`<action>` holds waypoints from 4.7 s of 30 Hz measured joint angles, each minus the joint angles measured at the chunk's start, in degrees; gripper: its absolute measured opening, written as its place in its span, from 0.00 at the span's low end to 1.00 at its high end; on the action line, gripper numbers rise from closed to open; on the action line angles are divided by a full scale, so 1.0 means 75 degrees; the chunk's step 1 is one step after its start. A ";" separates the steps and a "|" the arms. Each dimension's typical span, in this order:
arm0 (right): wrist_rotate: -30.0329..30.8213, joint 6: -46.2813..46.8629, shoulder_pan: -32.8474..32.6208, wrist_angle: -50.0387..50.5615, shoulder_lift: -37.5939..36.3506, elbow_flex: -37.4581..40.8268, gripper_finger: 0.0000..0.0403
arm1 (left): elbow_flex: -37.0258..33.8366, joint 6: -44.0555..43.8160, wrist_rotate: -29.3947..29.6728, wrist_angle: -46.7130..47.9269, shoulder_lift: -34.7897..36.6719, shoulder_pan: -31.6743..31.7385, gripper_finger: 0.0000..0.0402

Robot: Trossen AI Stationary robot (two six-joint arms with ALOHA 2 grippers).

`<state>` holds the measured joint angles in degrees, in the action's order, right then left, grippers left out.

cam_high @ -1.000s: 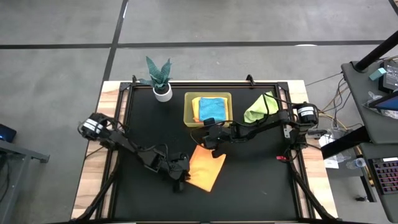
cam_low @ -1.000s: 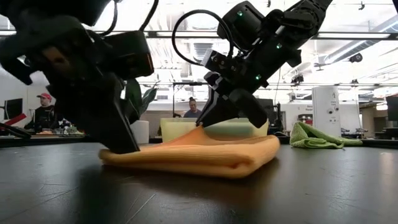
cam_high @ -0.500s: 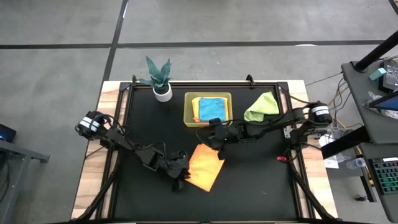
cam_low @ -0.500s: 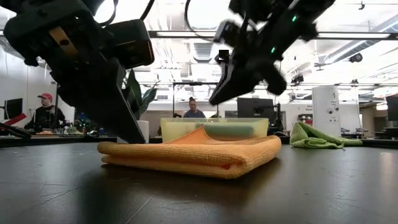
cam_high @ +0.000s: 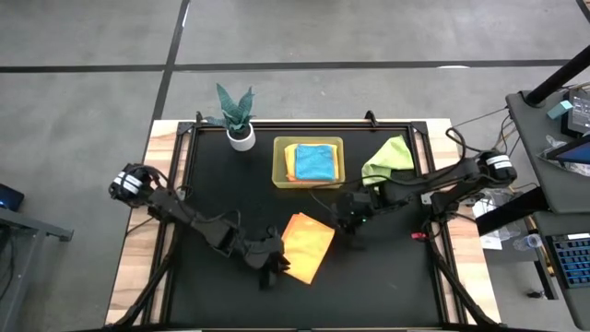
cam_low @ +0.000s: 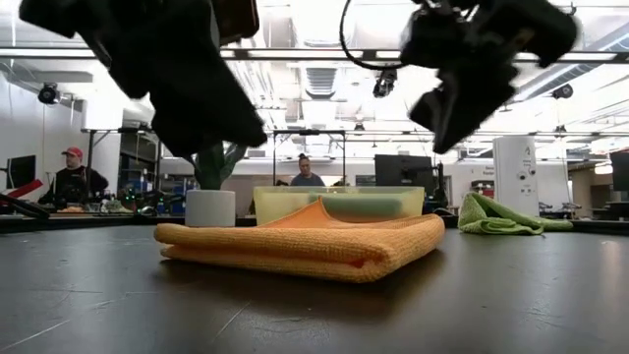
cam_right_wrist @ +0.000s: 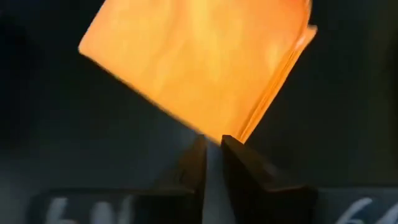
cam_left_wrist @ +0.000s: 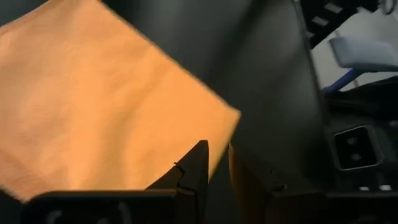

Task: Fold microfiber towels
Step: Put the folded yellow towel into the bin

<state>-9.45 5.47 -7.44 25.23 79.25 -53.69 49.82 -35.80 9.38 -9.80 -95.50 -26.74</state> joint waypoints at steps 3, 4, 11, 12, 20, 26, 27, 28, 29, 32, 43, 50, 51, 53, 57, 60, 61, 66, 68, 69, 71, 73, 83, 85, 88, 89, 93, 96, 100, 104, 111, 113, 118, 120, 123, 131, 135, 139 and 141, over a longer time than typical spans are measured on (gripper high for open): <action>-0.0007 0.0608 -0.0167 0.0107 -0.0096 0.0155 0.17 | 0.0136 -0.0179 -0.0001 0.0087 0.0000 -0.0154 0.12; -0.0005 0.0838 -0.0203 0.0153 -0.0102 0.0203 0.20 | 0.0200 -0.0250 -0.0024 0.0243 0.0000 -0.0221 0.12; 0.0068 0.2078 -0.0274 -0.0262 0.0084 0.0515 0.44 | 0.0852 -0.0972 -0.0211 0.2075 -0.0116 -0.0685 0.23; 0.0075 0.2174 -0.0270 -0.0382 0.0155 0.0565 0.47 | 0.0924 -0.0967 -0.0158 0.2248 -0.0162 -0.0760 0.26; 0.0690 0.2355 -0.0019 -0.1103 0.0535 0.0612 0.62 | 0.1429 -0.0217 0.1622 0.3385 -0.0912 -0.1037 0.45; 0.0775 0.2326 0.0172 -0.1646 0.0989 0.0618 0.65 | 0.1449 -0.0109 0.2306 0.3485 -0.1387 -0.1040 0.47; 0.0769 0.2296 0.0173 -0.1711 0.1087 0.0619 0.64 | 0.1449 -0.0126 0.2392 0.3473 -0.1462 -0.1026 0.47; 0.0766 0.2280 0.0180 -0.1783 0.1181 0.0621 0.64 | 0.1449 -0.0161 0.2510 0.3506 -0.1517 -0.1020 0.47; 0.0766 0.2274 0.0178 -0.1885 0.1282 0.0621 0.64 | 0.1439 -0.0173 0.2666 0.3658 -0.1549 -0.1020 0.47; 0.0688 0.2279 0.0178 -0.1846 0.1538 0.0624 0.63 | 0.1449 -0.0173 0.2930 0.4088 -0.1563 -0.0949 0.47; -0.0003 0.3262 -0.0620 -0.1742 0.1669 0.0611 0.63 | 0.1423 -0.0266 0.2259 0.6051 -0.0866 -0.0527 0.47; 0.0541 0.3294 -0.0659 -0.1168 0.0905 0.0638 0.63 | 0.1355 -0.4227 0.1204 0.5873 -0.0229 -0.0547 0.47; 0.0694 0.3288 -0.0659 -0.1140 0.0810 0.0671 0.64 | 0.1317 -0.4904 0.1197 0.5744 -0.0183 -0.0571 0.47; 0.0873 0.3265 -0.0659 -0.1094 0.0694 0.0706 0.65 | 0.1222 -0.5930 0.1197 0.5160 -0.0166 -0.0666 0.48; 0.0942 0.3178 -0.0624 -0.1229 0.0617 0.0717 0.70 | 0.0998 -0.7023 0.1178 0.3468 -0.0217 -0.0733 0.55; 0.1019 0.3066 -0.0621 -0.1298 0.0680 0.0739 0.74 | 0.0867 -0.8055 0.1499 0.3302 -0.0224 -0.0685 0.61; 0.1046 0.3035 -0.0617 -0.1311 0.0700 0.0744 0.75 | 0.0808 -0.8405 0.1660 0.3292 -0.0227 -0.0685 0.63; 0.1066 0.2935 -0.0572 -0.1624 0.0827 0.0848 0.80 | 0.0575 -0.9201 0.1974 0.3231 -0.0236 -0.0685 0.68; 0.1072 0.2975 -0.0550 -0.1930 0.0865 0.0884 0.82 | 0.0569 -0.9211 0.2023 0.3183 -0.0233 -0.0685 0.68; 0.1072 0.2979 -0.0519 -0.2061 0.0875 0.0919 0.82 | 0.0566 -0.9194 0.2072 0.3180 -0.0233 -0.0685 0.68; 0.1073 0.3009 -0.0440 -0.2289 0.0901 0.0980 0.83 | 0.0560 -0.9173 0.2132 0.3155 -0.0234 -0.0685 0.68; 0.1072 0.3079 -0.0316 -0.2532 0.0909 0.1054 0.83 | 0.0560 -0.9171 0.2200 0.3146 -0.0248 -0.0682 0.68; 0.1277 0.3461 -0.0103 -0.3304 0.1225 0.1300 0.83 | 0.0728 -0.9124 0.2428 0.2096 -0.1177 -0.0692 0.68; 0.1281 0.3488 -0.0102 -0.3523 0.1441 0.1300 0.83 | 0.0749 -0.9114 0.2468 0.2092 -0.1216 -0.0690 0.68; 0.1256 0.3509 -0.0102 -0.3921 0.1729 0.1309 0.83 | 0.0709 -0.9108 0.2623 0.1904 -0.1244 -0.0690 0.68; 0.1245 0.3532 -0.0102 -0.4075 0.1812 0.1306 0.83 | 0.0707 -0.9081 0.2634 0.1870 -0.1246 -0.0689 0.68; 0.0963 0.3658 -0.0105 -0.4691 0.2072 0.1297 0.83 | 0.0700 -0.8954 0.2658 0.1811 -0.1253 -0.0681 0.68; 0.0831 0.3725 -0.0111 -0.4977 0.2174 0.1294 0.83 | 0.0675 -0.8944 0.2779 0.1779 -0.1256 -0.0676 0.68; 0.0753 0.3766 -0.0137 -0.5303 0.2292 0.1294 0.82 | 0.0658 -0.8760 0.2847 0.1771 -0.1262 -0.0598 0.65; 0.0588 0.3815 -0.0198 -0.5678 0.2410 0.1297 0.80 | 0.0651 -0.8687 0.2994 0.1794 -0.1276 -0.0536 0.58; 0.0576 0.3818 -0.0210 -0.5730 0.2450 0.1297 0.67 | 0.0645 -0.8549 0.3098 0.1658 -0.1497 -0.0525 0.42; 0.0576 0.3818 -0.0210 -0.5783 0.2453 0.1297 0.62 | 0.0654 -0.8549 0.3201 0.1474 -0.1639 -0.0530 0.37; 0.0595 0.3794 -0.0223 -0.5830 0.2453 0.1297 0.46 | 0.0664 -0.8437 0.3223 0.1310 -0.1840 -0.0524 0.21; 0.0597 0.3748 -0.0233 -0.5839 0.2453 0.1297 0.39 | 0.0662 -0.8192 0.3219 0.1322 -0.1843 -0.0527 0.14; 0.0595 0.3697 -0.0245 -0.5839 0.2453 0.1297 0.28 | 0.0651 -0.7770 0.3208 0.1380 -0.1778 -0.0524 0.04; 0.0597 0.3266 -0.0292 -0.5837 0.2245 0.1297 0.04 | 0.0627 -0.7147 0.3217 0.1514 -0.1586 -0.0456 0.01; 0.0600 0.3179 -0.0292 -0.5818 0.1917 0.1297 0.04 | 0.0638 -0.6667 0.3260 0.1789 -0.1329 -0.0407 0.00; 0.0797 0.2966 -0.0292 -0.5843 0.1551 0.1297 0.04 | 0.0704 -0.5775 0.3371 0.2304 -0.0885 -0.0285 0.00; 0.1060 0.2810 -0.0292 -0.5824 0.1365 0.1297 0.03 | 0.0717 -0.5282 0.3441 0.2442 -0.0555 -0.0159 0.00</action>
<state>-1.50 26.55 -9.63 -18.45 89.48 -43.97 55.19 -75.42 35.19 8.52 -99.67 -27.94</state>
